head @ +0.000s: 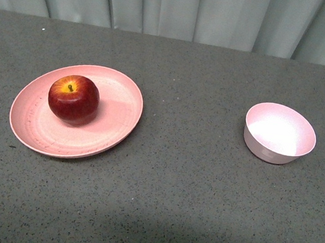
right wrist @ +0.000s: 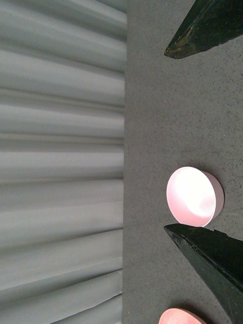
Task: Move apple from plate to bowl
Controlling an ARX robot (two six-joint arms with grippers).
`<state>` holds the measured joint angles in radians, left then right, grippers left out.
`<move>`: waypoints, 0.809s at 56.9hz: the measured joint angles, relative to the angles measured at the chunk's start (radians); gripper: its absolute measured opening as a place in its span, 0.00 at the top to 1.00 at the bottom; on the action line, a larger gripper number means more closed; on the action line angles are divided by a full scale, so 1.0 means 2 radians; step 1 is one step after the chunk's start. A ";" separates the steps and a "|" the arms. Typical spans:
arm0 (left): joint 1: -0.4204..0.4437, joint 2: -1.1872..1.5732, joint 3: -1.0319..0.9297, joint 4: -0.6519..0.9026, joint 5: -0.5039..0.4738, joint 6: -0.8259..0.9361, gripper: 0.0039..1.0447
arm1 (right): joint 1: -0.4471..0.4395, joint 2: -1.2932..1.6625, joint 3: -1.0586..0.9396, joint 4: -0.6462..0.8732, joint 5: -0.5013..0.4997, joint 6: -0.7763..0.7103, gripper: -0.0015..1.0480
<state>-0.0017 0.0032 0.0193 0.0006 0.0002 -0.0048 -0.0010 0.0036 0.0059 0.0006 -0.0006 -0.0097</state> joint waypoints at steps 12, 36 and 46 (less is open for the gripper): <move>0.000 0.000 0.000 0.000 -0.001 0.000 0.06 | 0.000 0.000 0.000 0.000 -0.001 0.000 0.09; 0.000 0.000 0.000 0.000 0.000 0.000 0.06 | 0.000 0.000 0.000 0.000 0.000 0.000 0.09; 0.000 0.000 0.000 0.000 0.000 0.000 0.06 | 0.000 0.000 0.000 0.000 0.000 0.000 0.09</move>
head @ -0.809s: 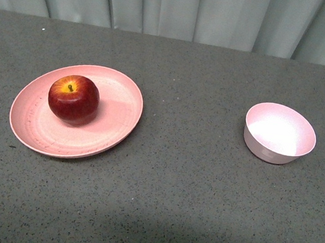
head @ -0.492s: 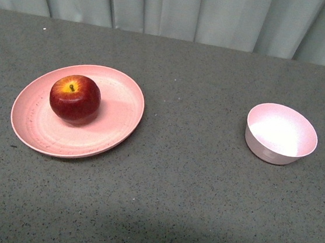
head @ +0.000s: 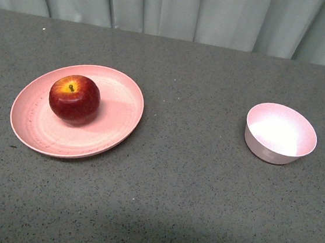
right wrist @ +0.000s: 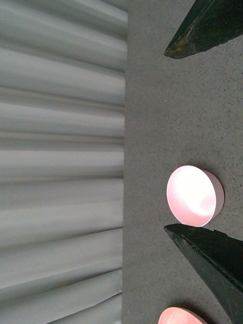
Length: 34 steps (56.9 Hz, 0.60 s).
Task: Move apple from plate to bowl
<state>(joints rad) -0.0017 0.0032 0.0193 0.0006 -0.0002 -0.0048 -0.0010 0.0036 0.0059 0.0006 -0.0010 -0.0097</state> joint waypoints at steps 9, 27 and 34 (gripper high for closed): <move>0.000 0.000 0.000 0.000 0.000 0.000 0.06 | 0.000 0.000 0.000 0.000 0.000 0.000 0.09; 0.000 0.000 0.000 0.000 0.000 0.000 0.06 | 0.000 0.000 0.000 0.000 0.000 0.000 0.09; 0.000 0.000 0.000 0.000 0.000 0.000 0.06 | 0.000 0.000 0.000 0.000 0.000 0.000 0.09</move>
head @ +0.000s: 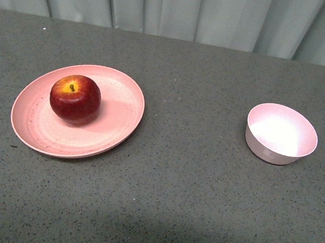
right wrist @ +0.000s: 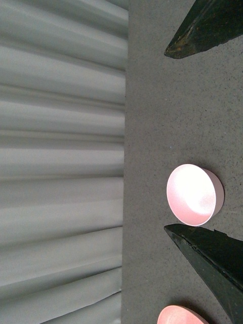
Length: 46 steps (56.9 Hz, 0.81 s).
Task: Move apple from plate to bowl
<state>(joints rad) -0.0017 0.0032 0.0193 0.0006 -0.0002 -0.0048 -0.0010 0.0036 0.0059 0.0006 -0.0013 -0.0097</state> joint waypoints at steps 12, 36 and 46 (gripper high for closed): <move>0.000 0.000 0.000 0.000 0.000 0.000 0.06 | 0.000 0.000 0.000 0.000 0.000 0.000 0.09; 0.000 0.000 0.000 0.000 0.000 0.000 0.06 | 0.011 0.023 0.016 -0.043 0.043 -0.021 0.09; 0.000 0.000 0.000 0.000 0.000 0.000 0.06 | 0.012 0.201 0.052 0.018 0.026 -0.057 0.09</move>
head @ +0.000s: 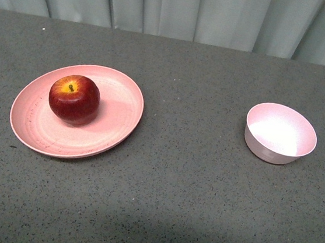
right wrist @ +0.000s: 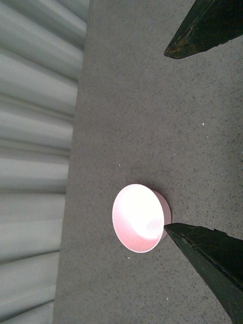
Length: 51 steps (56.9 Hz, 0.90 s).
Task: Move apple from plate to bowl
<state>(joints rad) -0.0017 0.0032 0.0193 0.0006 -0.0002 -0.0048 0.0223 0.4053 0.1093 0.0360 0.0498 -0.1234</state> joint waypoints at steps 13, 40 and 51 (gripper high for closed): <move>0.000 0.000 0.000 0.000 0.000 0.000 0.06 | 0.037 0.388 0.147 0.113 -0.060 -0.029 0.09; 0.000 0.000 0.000 0.000 0.000 0.000 0.06 | 0.105 0.694 0.346 0.025 -0.056 -0.083 0.09; 0.000 0.000 0.000 0.000 0.000 0.000 0.06 | 0.112 0.764 0.396 0.002 -0.043 -0.090 0.09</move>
<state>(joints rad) -0.0017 0.0032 0.0193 0.0006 -0.0002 -0.0048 0.2455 1.9327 0.9009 0.0406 -0.0357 -0.3038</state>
